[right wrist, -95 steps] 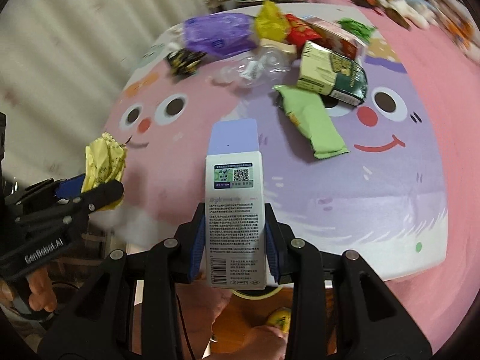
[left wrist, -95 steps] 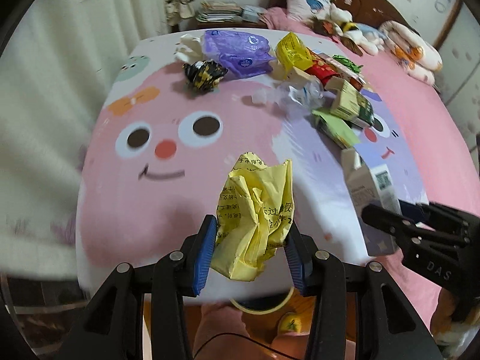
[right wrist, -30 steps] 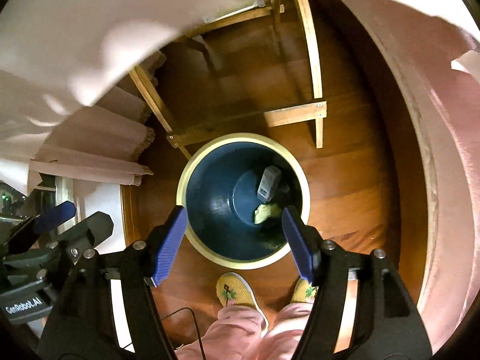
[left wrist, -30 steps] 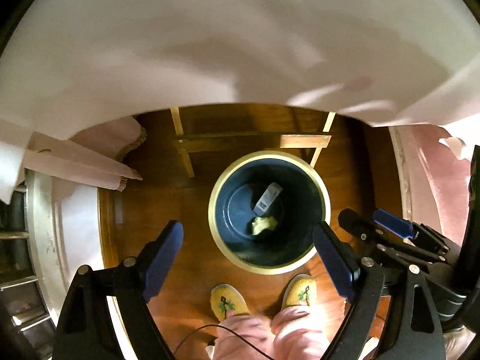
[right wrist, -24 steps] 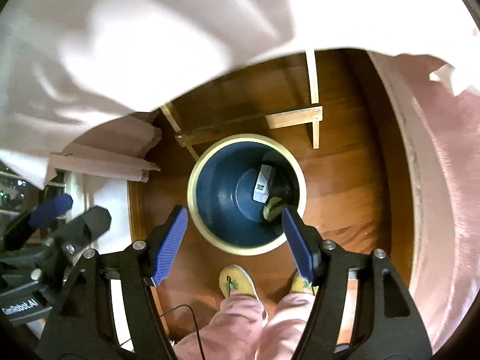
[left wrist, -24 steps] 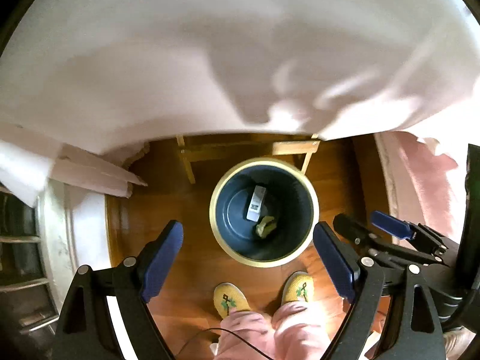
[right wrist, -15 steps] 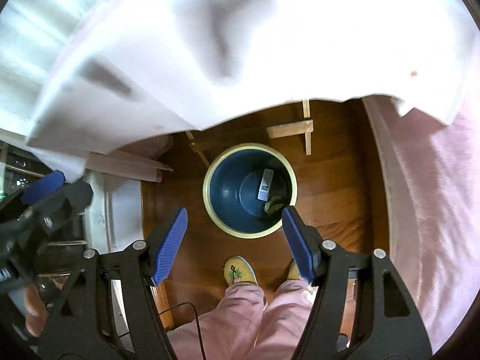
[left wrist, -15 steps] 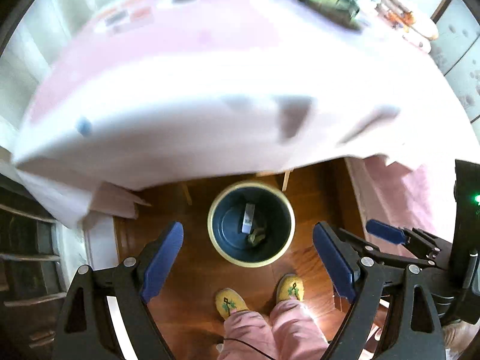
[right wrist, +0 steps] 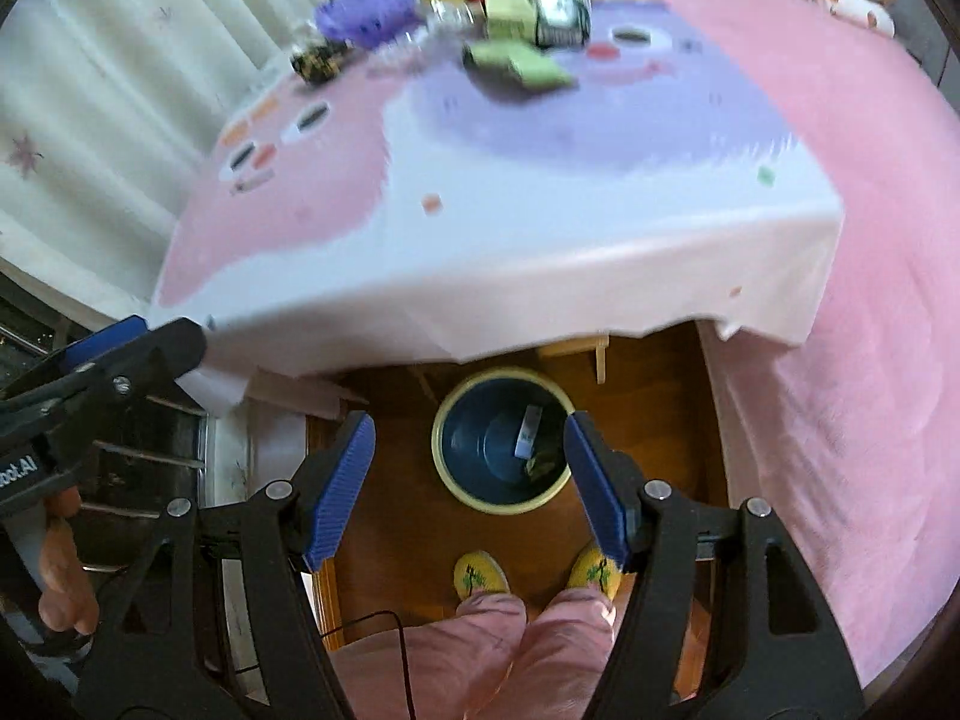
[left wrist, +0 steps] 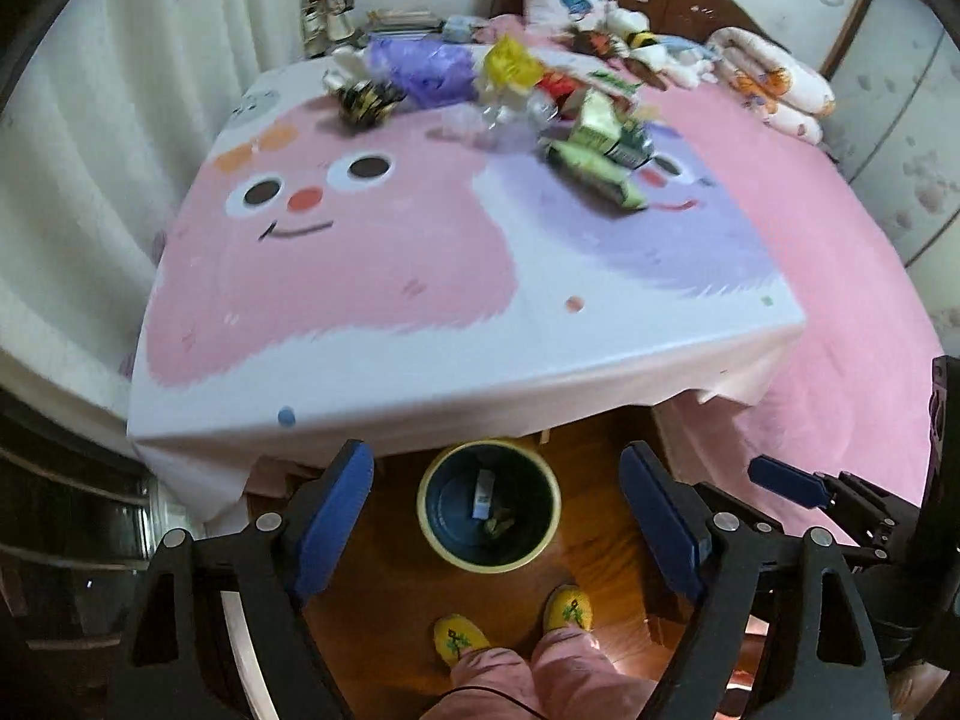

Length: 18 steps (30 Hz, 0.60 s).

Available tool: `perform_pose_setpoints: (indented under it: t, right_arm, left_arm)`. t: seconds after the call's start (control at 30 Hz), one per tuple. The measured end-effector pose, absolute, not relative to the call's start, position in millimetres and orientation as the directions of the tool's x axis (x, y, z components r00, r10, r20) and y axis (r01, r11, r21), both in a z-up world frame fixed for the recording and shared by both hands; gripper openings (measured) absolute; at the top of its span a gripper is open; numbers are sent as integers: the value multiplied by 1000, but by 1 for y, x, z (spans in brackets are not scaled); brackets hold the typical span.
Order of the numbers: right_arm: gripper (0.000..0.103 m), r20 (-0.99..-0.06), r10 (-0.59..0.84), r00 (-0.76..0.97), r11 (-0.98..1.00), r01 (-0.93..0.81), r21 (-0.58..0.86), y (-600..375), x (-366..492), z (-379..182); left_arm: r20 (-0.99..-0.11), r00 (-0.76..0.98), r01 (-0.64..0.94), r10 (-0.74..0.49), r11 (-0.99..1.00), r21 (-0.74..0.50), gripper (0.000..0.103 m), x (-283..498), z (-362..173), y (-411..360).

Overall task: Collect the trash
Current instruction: 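Raise both tools back toward the table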

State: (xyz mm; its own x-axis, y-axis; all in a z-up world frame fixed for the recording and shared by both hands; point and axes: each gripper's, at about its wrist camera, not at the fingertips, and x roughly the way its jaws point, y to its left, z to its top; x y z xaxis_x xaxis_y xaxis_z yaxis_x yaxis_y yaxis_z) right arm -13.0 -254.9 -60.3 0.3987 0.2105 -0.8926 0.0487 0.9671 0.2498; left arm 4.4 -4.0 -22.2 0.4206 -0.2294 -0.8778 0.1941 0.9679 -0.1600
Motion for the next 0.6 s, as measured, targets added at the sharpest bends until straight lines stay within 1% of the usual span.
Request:
perform_pose_setpoints:
  t: [0.17, 0.27, 0.47, 0.6]
  right_arm:
    - [63, -868, 140, 476, 984, 28, 174, -249, -1, -18]
    - [63, -846, 98, 524, 990, 35, 136, -247, 5, 2]
    - [63, -822, 57, 566, 992, 59, 109, -253, 20, 20]
    - [63, -812, 34, 582, 993, 75, 95, -267, 34, 24]
  left_arm:
    - [-858, 447, 266, -253, 953, -143, 84, 14, 10, -13]
    - [-845, 458, 288, -276, 945, -152, 84, 21, 24, -14]
    - [-822, 483, 284, -304, 942, -181, 84, 38, 42, -8]
    - [-826, 478, 255, -299, 947, -195, 84, 56, 47, -8]
